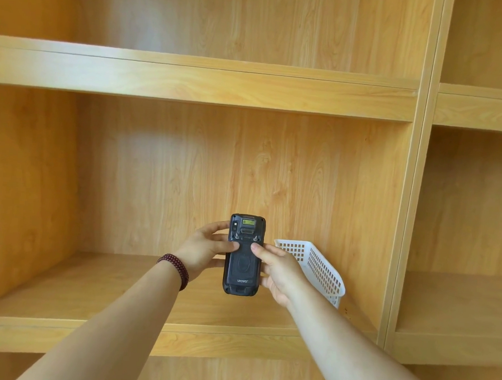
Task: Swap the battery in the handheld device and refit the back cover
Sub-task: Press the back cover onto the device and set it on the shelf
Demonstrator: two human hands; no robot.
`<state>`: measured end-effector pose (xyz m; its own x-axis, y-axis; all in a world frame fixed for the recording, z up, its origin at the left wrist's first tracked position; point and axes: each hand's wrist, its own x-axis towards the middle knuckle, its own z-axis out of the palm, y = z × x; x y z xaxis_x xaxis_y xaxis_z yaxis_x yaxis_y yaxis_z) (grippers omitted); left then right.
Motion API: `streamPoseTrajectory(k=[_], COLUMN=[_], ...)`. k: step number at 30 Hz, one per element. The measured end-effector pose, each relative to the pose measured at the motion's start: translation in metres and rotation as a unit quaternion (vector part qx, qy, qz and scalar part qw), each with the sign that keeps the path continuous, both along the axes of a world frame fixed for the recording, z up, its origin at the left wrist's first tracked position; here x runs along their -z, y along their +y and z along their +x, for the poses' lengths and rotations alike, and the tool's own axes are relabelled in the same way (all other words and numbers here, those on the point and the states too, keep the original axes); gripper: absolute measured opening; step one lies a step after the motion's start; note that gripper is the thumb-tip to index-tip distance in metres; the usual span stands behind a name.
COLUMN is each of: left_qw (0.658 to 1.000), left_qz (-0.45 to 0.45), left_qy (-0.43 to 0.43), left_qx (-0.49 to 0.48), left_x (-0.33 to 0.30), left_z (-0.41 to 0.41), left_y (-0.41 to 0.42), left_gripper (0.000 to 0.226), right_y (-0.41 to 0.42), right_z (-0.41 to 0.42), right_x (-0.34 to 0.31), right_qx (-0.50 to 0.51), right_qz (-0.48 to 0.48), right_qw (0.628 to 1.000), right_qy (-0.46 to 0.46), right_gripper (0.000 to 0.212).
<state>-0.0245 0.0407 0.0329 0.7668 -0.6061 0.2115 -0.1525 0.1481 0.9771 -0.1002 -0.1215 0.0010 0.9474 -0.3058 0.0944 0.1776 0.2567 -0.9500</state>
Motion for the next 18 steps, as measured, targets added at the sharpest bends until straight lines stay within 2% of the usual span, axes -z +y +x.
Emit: streamPoseTrajectory(k=[13, 18], left_qw=[0.999, 1.000], left_qz=[-0.003, 0.010], left_qy=[-0.007, -0.009], left_qx=[-0.042, -0.026], left_x=[0.0043, 0.0017], left_z=[-0.0040, -0.0049], left_y=[-0.0077, -0.0081], left_gripper=[0.042, 0.051], right_y=[-0.0059, -0.0042], right_z=[0.0002, -0.0025], right_x=[-0.0036, -0.0044], right_qx=[0.007, -0.001], right_qz=[-0.074, -0.076], right_qw=[0.997, 0.997], right_qy=[0.012, -0.002], right_gripper=[0.028, 0.024])
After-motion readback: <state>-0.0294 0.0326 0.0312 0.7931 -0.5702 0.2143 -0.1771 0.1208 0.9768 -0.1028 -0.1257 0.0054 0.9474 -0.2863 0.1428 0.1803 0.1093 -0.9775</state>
